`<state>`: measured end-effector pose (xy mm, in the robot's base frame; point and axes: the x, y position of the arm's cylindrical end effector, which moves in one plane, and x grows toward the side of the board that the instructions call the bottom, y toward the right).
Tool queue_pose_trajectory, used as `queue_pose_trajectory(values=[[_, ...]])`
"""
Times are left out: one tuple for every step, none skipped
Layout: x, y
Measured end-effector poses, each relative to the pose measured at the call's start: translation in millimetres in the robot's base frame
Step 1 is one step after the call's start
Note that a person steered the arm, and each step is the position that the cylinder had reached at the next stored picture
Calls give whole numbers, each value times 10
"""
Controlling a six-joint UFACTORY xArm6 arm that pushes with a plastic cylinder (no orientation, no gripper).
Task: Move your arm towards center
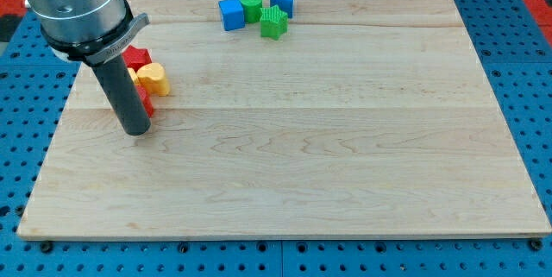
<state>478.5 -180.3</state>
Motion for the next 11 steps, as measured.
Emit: queue_pose_trajectory(values=[[2,2],[-3,29],[-3,283],[14,663],[47,1035],[47,1198],[47,1305],[47,1308],[47,1316],[44,1317],[34,1317]])
